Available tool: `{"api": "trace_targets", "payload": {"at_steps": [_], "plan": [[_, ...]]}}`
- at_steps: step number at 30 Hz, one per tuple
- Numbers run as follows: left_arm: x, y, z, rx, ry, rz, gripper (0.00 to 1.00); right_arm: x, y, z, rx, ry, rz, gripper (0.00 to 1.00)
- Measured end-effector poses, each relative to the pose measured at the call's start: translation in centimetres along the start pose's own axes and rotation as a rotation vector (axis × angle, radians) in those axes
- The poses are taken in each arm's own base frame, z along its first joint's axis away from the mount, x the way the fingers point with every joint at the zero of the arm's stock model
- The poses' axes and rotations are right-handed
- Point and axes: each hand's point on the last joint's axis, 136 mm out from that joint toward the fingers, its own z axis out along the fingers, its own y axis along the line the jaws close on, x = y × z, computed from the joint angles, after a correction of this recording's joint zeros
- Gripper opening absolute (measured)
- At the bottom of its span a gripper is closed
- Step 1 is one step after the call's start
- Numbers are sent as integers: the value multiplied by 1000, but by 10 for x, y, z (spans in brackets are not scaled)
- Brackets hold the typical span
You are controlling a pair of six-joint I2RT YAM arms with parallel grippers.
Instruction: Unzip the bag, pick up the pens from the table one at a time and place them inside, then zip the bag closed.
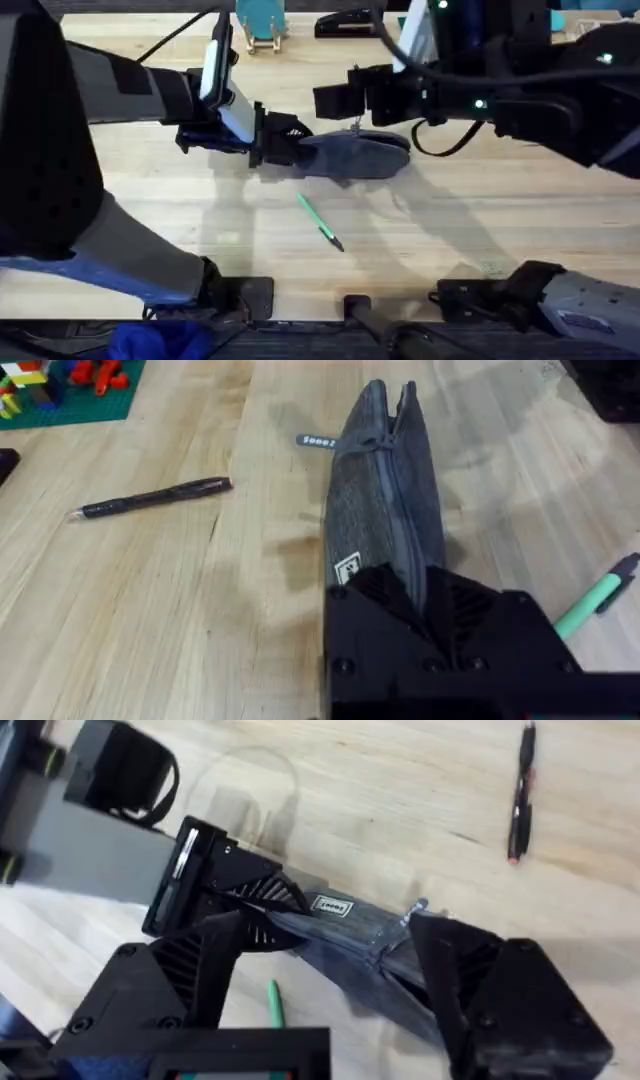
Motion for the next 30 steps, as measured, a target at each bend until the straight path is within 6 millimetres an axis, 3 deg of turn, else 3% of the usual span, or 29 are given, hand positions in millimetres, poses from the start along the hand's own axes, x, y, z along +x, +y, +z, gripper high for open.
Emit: {"api": "trace_targets", "payload": {"at_steps": [7,17,30], "plan": [[0,0,0,0,0,0,43,13,-18,-10,104,74,107,996],[0,0,0,0,0,0,43,-22,-22,-49,221,47,184,996],[0,0,0,1,0,1,43,-9,-33,-17,303,161,216,996]]}}
